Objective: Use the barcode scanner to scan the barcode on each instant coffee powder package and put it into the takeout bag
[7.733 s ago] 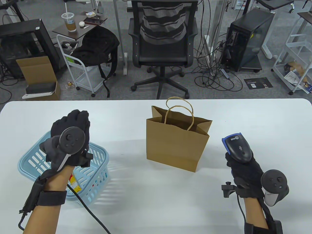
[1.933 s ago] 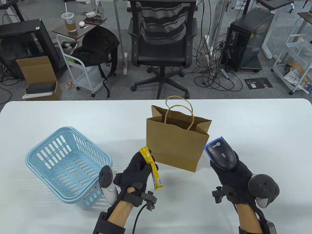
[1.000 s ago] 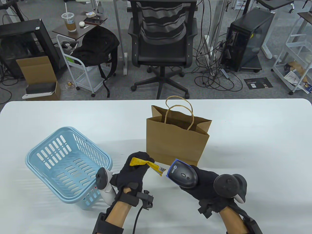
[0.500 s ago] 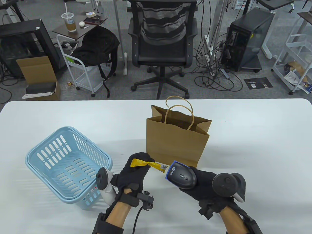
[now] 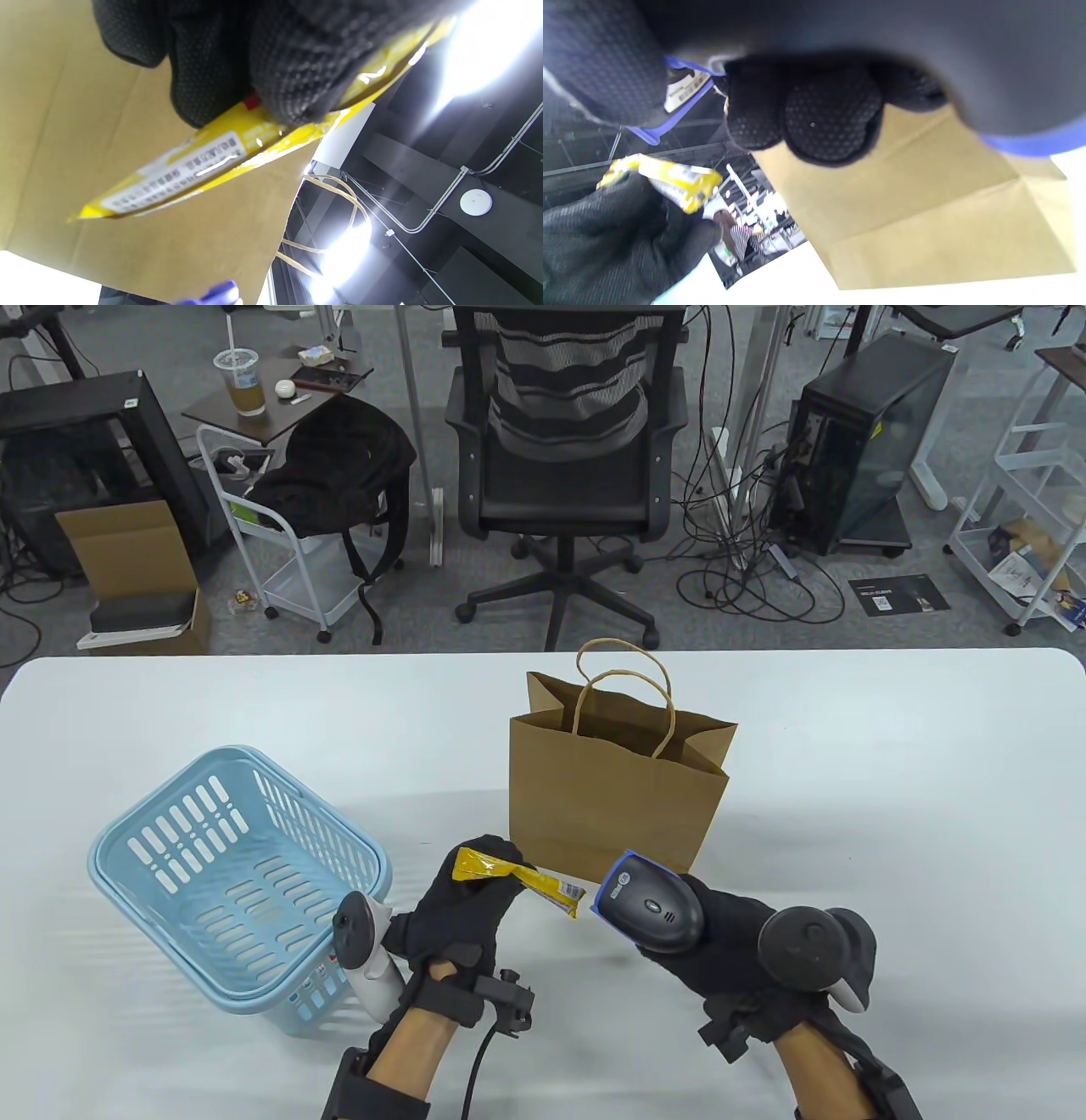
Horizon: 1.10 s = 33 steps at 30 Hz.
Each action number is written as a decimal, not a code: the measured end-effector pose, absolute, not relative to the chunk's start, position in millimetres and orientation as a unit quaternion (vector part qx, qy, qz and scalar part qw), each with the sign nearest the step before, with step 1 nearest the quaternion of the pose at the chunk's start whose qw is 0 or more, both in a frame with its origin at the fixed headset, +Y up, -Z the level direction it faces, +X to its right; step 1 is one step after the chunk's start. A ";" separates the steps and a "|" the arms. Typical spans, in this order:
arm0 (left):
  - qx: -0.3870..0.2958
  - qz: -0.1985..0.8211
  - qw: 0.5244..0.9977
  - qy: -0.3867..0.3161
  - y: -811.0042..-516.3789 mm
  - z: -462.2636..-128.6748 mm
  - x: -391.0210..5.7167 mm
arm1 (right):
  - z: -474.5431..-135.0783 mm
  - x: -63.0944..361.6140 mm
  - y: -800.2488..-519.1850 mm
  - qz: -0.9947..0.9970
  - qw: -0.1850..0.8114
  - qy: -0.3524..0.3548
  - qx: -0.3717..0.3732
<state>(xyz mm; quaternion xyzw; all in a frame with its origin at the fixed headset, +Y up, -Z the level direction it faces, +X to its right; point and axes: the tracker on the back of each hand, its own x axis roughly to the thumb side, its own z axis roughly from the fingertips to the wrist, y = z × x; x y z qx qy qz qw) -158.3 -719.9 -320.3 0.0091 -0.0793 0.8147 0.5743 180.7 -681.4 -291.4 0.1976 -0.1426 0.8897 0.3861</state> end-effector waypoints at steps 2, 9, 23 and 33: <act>0.009 0.814 0.575 -0.080 -720.2 -320.3 -158.2 | -291.5 193.8 -677.3 0.880 0.409 -0.163 0.178; 0.011 0.810 0.581 -0.081 -720.6 -320.6 -158.6 | -291.3 238.8 -670.0 0.851 0.465 -0.221 0.103; 0.034 0.790 0.605 -0.090 -716.1 -318.6 -161.6 | -284.0 294.3 -672.9 0.848 0.434 -0.296 -0.070; 0.079 0.783 0.608 -0.100 -693.8 -320.3 -167.5 | -290.0 300.4 -683.7 0.845 0.448 -0.281 -0.081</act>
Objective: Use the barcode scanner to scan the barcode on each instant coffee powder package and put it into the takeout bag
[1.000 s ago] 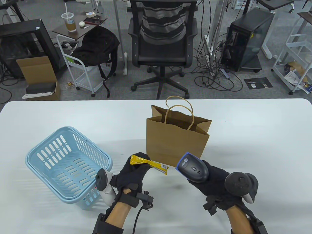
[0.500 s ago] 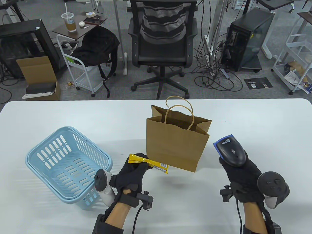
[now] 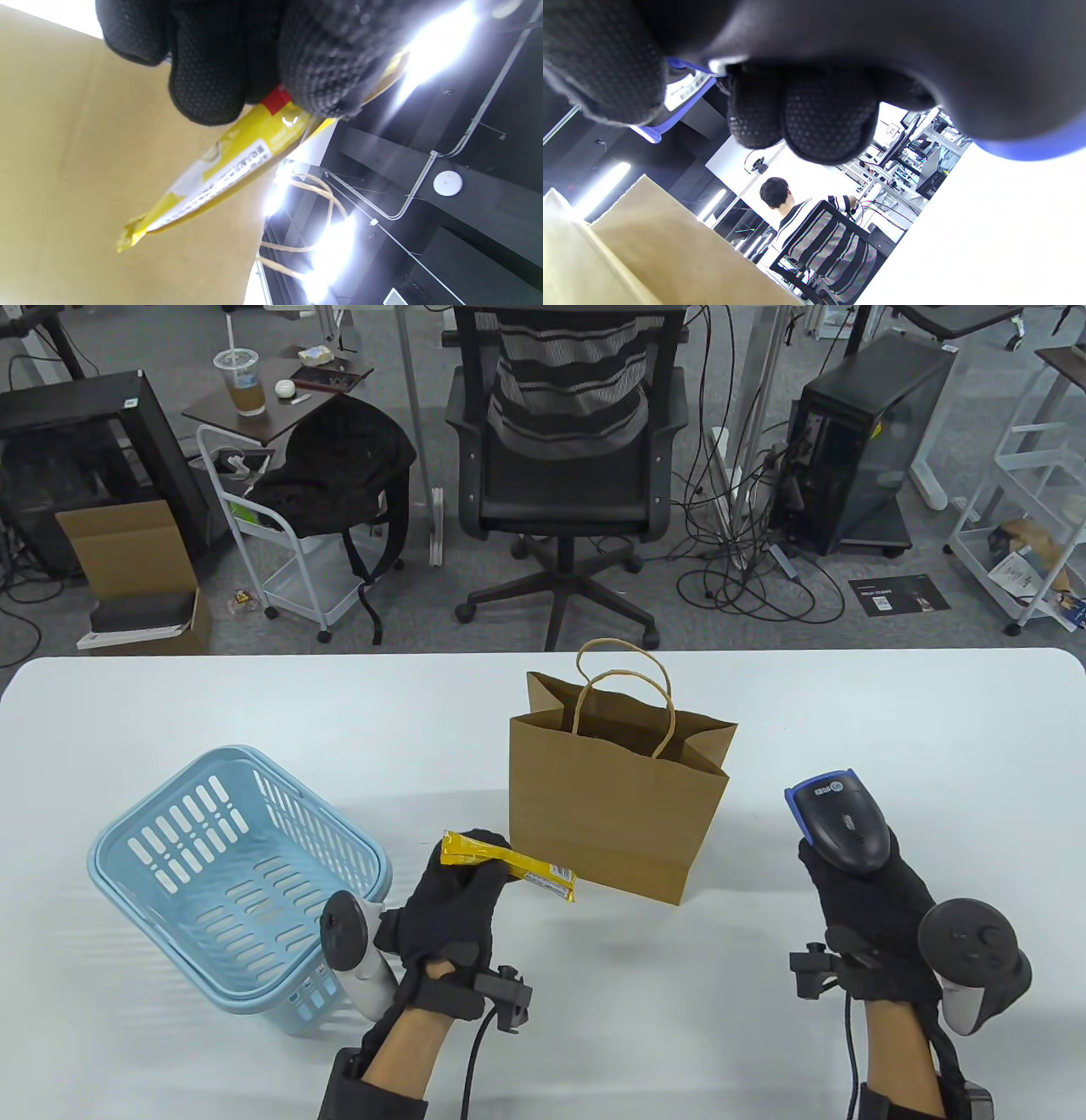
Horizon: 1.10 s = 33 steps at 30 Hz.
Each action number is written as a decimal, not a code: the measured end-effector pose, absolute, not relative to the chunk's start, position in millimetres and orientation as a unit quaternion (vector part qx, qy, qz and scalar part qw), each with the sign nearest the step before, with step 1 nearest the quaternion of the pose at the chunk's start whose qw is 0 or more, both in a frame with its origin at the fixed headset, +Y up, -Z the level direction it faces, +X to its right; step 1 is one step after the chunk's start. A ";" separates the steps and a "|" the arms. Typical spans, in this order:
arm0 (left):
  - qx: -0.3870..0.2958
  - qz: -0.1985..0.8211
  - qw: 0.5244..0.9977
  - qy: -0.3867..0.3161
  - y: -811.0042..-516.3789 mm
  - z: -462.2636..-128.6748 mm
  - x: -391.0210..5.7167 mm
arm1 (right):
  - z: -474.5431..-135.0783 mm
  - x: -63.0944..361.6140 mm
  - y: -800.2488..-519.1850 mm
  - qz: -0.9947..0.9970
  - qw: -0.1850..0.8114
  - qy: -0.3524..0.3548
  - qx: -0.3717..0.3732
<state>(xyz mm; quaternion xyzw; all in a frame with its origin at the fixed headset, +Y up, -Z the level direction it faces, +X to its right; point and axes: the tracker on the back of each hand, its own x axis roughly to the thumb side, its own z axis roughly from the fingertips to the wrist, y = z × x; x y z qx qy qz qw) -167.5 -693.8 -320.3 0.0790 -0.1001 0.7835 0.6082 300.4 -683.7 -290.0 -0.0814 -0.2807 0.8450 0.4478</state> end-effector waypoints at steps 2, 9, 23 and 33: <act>0.094 0.776 0.614 -0.106 -682.1 -323.5 -170.1 | -291.2 299.9 -685.2 0.844 0.452 -0.276 -0.079; 0.124 0.748 0.638 -0.136 -626.2 -335.1 -169.3 | -292.4 298.4 -685.6 0.841 0.462 -0.273 -0.071; 0.156 0.692 0.692 -0.136 -572.8 -382.5 -167.4 | -292.5 297.8 -685.5 0.835 0.474 -0.270 -0.070; 0.137 0.702 0.688 -0.124 -573.8 -400.5 -149.3 | -292.9 297.4 -685.7 0.835 0.476 -0.267 -0.070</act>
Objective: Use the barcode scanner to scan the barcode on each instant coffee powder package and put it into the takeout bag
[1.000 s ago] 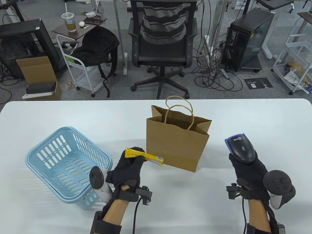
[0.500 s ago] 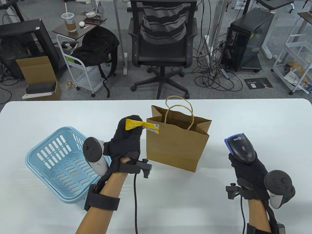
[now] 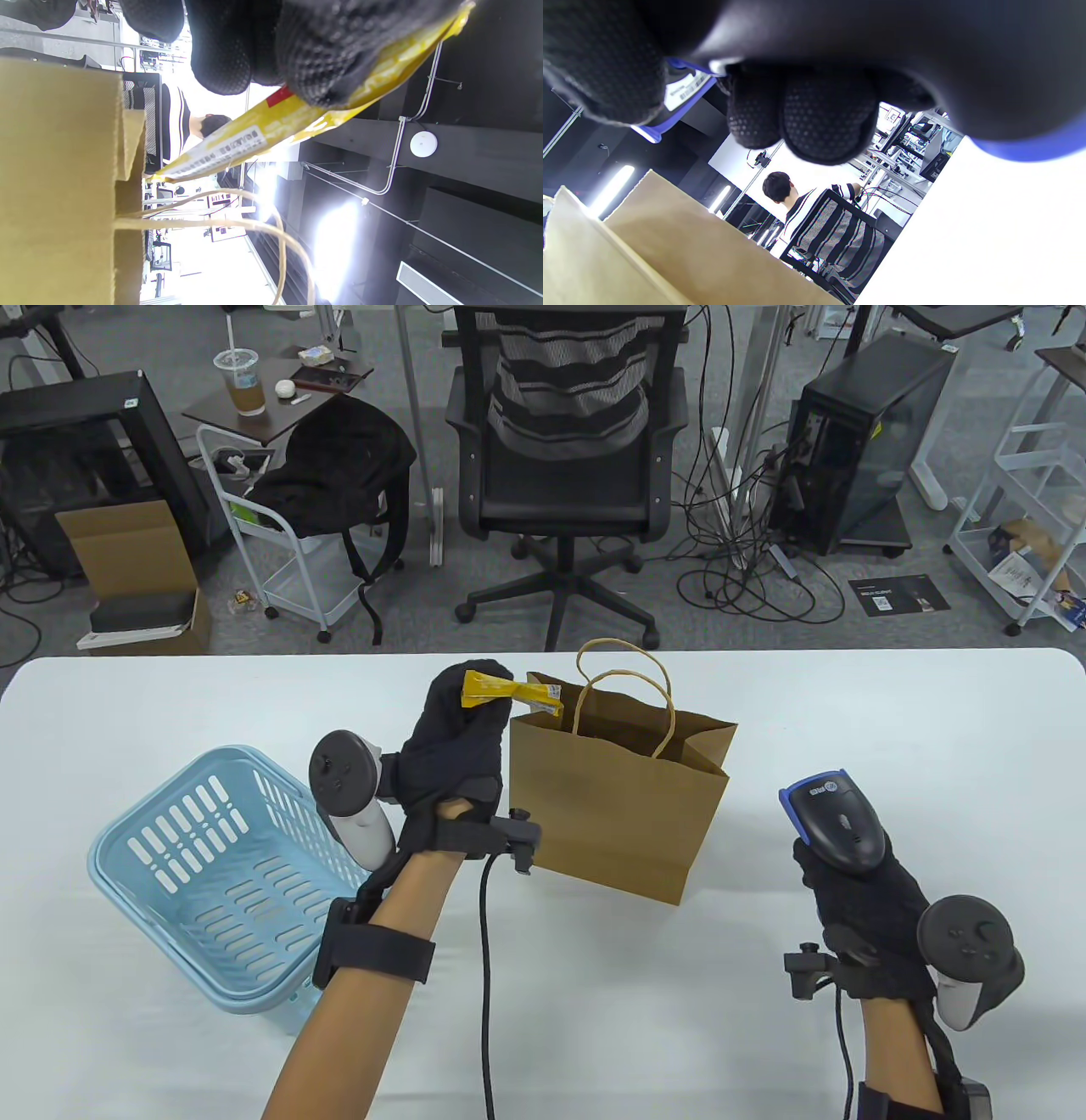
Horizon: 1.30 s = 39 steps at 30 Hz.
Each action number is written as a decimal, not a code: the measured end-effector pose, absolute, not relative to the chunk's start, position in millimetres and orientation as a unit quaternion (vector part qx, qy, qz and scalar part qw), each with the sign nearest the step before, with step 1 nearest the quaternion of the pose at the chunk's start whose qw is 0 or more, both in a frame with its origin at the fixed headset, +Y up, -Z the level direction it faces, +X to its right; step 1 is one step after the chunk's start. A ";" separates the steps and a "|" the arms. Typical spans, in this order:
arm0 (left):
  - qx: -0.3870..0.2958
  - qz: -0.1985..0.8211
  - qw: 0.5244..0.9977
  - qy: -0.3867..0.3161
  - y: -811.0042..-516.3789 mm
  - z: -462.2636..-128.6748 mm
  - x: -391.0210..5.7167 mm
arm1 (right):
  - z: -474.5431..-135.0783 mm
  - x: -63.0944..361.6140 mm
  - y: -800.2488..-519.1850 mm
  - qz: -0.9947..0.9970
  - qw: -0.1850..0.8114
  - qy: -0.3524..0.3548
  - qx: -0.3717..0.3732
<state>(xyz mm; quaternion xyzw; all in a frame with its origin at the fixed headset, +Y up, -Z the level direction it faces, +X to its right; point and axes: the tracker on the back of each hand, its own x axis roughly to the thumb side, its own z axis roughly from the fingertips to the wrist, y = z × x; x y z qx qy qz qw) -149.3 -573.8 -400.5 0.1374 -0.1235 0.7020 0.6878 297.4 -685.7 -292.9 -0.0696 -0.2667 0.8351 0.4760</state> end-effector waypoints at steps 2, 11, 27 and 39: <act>0.135 0.697 0.693 -0.122 -576.0 -402.4 -145.5 | -293.0 297.2 -685.7 0.835 0.476 -0.266 -0.069; 0.130 0.678 0.713 -0.121 -584.8 -405.6 -139.2 | -293.9 296.2 -685.7 0.837 0.475 -0.263 -0.065; 0.111 0.641 0.753 -0.102 -601.8 -412.9 -135.1 | -295.0 294.5 -685.9 0.839 0.475 -0.260 -0.061; 0.112 0.582 0.795 -0.127 -578.6 -397.1 -147.5 | -295.6 293.0 -686.7 0.841 0.472 -0.256 -0.060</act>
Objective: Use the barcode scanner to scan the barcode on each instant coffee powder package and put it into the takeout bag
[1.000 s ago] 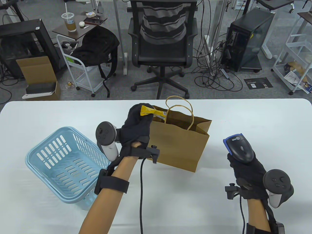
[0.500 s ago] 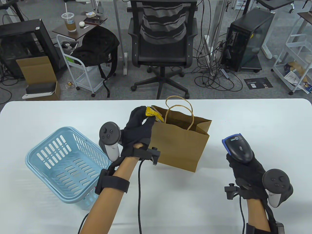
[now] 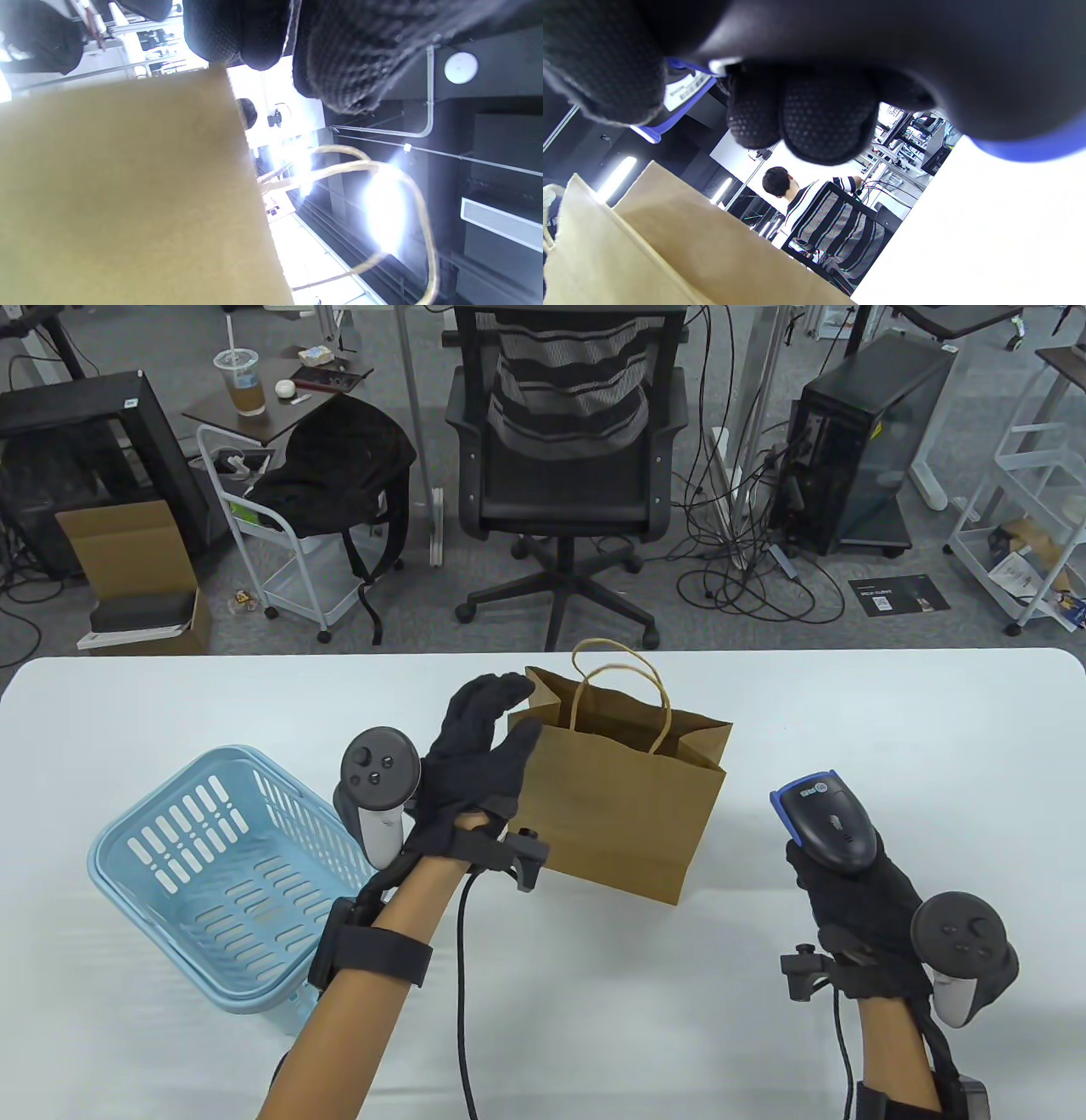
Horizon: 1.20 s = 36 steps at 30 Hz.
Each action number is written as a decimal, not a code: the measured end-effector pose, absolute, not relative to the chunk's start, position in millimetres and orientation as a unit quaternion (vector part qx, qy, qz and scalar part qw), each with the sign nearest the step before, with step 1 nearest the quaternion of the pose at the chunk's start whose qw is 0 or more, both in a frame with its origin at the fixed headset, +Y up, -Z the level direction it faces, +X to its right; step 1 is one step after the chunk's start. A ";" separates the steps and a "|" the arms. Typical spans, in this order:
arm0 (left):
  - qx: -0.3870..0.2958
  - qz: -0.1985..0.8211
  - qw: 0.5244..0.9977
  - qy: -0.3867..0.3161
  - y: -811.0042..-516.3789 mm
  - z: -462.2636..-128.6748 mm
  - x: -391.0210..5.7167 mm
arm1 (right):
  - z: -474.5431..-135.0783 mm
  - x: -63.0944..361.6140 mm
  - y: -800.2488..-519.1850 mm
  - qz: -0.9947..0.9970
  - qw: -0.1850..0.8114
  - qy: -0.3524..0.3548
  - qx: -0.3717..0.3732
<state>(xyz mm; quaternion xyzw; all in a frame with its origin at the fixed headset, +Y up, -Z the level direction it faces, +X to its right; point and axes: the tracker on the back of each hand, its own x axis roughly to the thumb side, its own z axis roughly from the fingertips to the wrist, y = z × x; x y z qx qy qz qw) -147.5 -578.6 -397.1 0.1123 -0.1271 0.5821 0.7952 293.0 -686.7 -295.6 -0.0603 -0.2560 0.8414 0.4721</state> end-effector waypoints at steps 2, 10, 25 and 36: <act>0.115 0.562 0.808 -0.133 -566.9 -389.7 -160.4 | -295.7 292.7 -686.8 0.842 0.472 -0.255 -0.059; 0.147 0.470 0.862 -0.119 -536.9 -363.2 -221.2 | -296.2 290.6 -686.2 0.845 0.468 -0.255 -0.053; 0.174 0.123 0.974 -0.081 -553.1 -360.4 -289.3 | -297.4 288.0 -687.8 0.851 0.462 -0.245 -0.051; 0.079 0.003 0.996 -0.040 -603.0 -376.9 -290.3 | -298.4 285.9 -688.4 0.855 0.457 -0.240 -0.049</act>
